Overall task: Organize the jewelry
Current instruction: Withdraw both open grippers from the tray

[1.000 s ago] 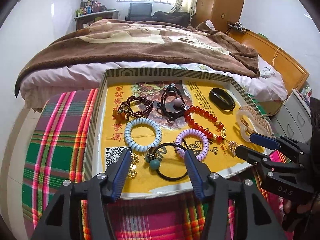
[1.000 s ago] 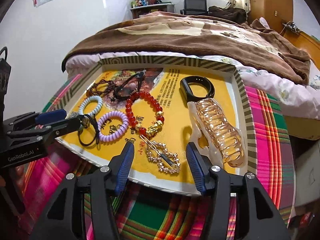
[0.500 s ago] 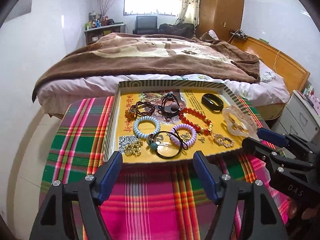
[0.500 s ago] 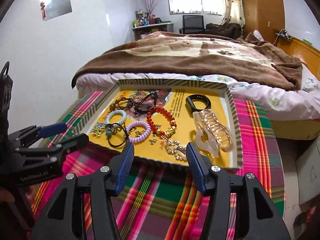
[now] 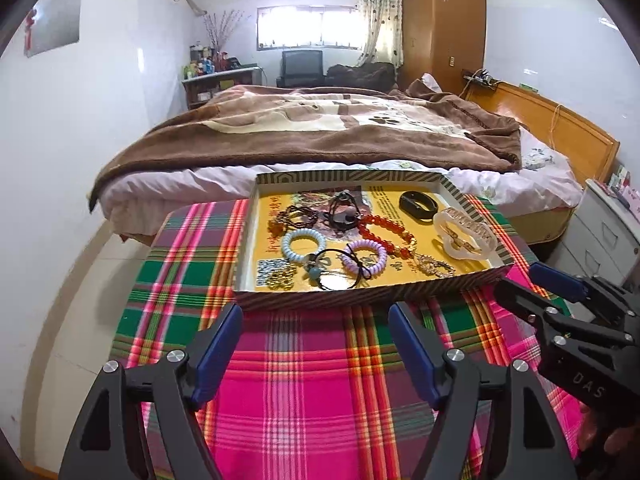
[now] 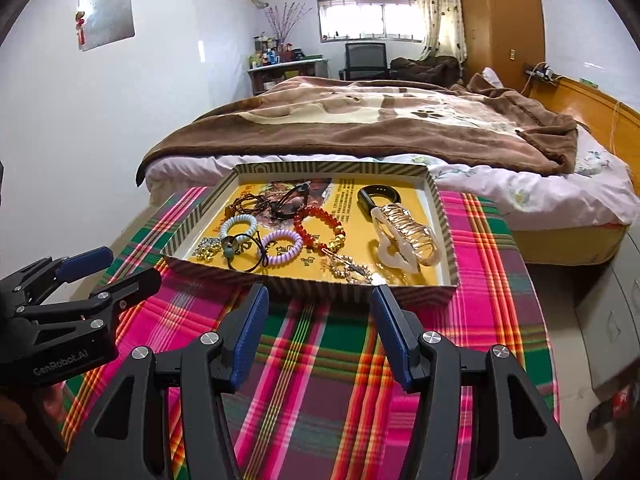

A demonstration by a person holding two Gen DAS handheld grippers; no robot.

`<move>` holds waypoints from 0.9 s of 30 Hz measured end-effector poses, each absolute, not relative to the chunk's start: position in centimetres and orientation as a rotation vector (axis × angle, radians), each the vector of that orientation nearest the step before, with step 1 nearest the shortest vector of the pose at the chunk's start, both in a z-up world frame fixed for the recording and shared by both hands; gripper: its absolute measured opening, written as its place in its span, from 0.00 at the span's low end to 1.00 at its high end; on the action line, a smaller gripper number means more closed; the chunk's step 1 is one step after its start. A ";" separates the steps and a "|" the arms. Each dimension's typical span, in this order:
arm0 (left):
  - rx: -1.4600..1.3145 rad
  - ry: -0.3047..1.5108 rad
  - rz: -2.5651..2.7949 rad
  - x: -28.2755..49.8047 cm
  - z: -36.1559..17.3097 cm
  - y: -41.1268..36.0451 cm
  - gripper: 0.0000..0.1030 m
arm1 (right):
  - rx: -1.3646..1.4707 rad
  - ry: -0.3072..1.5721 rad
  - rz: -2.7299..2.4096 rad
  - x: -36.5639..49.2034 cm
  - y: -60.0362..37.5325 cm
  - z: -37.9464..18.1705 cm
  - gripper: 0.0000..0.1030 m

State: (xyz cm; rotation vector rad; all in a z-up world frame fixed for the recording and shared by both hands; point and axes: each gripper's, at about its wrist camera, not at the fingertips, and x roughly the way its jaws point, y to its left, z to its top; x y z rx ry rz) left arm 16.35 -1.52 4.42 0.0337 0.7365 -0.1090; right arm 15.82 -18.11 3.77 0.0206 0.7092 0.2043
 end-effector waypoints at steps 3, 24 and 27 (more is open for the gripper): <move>0.027 0.737 -0.118 15.9 4.4 -1.5 0.76 | 0.012 0.697 0.203 15.3 -17.9 4.0 0.53; 0.018 0.757 -0.079 15.0 3.9 -1.4 0.76 | 0.041 0.698 0.196 14.1 -17.8 3.7 0.53; 0.006 0.760 -0.086 15.0 3.9 -1.4 0.77 | 0.042 0.698 0.197 14.1 -17.7 3.7 0.53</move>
